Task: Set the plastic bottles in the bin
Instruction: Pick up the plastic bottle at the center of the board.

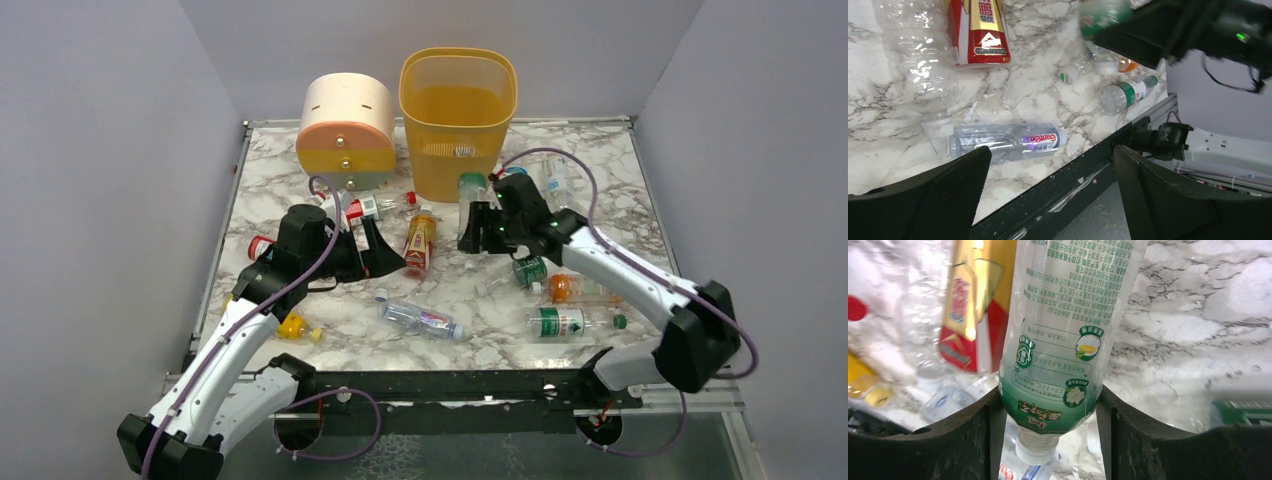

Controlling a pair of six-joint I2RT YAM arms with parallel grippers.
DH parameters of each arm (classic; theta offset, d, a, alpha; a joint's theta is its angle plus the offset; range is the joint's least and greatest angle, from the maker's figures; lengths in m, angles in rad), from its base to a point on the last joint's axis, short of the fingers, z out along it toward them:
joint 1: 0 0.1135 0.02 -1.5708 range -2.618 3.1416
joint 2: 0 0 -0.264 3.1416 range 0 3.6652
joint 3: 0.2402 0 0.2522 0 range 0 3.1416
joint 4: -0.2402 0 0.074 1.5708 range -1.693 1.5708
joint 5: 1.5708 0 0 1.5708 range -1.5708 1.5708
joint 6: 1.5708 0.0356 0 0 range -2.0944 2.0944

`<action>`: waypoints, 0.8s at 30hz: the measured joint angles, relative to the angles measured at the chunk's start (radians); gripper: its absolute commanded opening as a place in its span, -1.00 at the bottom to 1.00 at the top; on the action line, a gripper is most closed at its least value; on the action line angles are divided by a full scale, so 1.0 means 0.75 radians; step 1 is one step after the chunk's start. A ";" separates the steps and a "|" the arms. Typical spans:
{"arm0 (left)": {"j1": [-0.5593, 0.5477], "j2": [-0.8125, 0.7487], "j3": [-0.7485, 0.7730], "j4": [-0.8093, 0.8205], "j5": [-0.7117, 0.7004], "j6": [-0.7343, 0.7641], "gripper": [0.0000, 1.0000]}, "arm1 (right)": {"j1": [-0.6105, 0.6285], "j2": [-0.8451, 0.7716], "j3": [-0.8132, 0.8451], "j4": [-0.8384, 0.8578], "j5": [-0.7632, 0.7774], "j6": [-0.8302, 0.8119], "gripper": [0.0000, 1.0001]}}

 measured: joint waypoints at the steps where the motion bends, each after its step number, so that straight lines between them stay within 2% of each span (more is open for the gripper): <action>1: 0.000 0.013 0.000 0.012 -0.008 0.001 0.98 | 0.000 -0.072 -0.021 -0.016 -0.002 -0.005 -0.06; 7: 0.000 0.037 -0.054 0.092 -0.098 -0.002 0.98 | 0.000 -0.457 -0.070 -0.185 -0.021 -0.048 -0.05; 12: 0.000 0.087 -0.063 0.119 -0.146 0.003 0.98 | 0.003 -0.624 0.019 -0.352 -0.045 -0.084 -0.04; 18: 0.000 0.157 -0.074 0.128 -0.157 0.023 0.98 | 0.006 -0.591 0.281 -0.431 -0.066 -0.122 0.01; 21: 0.000 0.165 -0.096 0.129 -0.163 0.041 0.98 | 0.006 -0.499 0.416 -0.426 -0.076 -0.142 0.01; 24: 0.000 0.170 -0.133 0.127 -0.169 0.052 0.98 | 0.006 -0.314 0.592 -0.403 -0.078 -0.181 0.02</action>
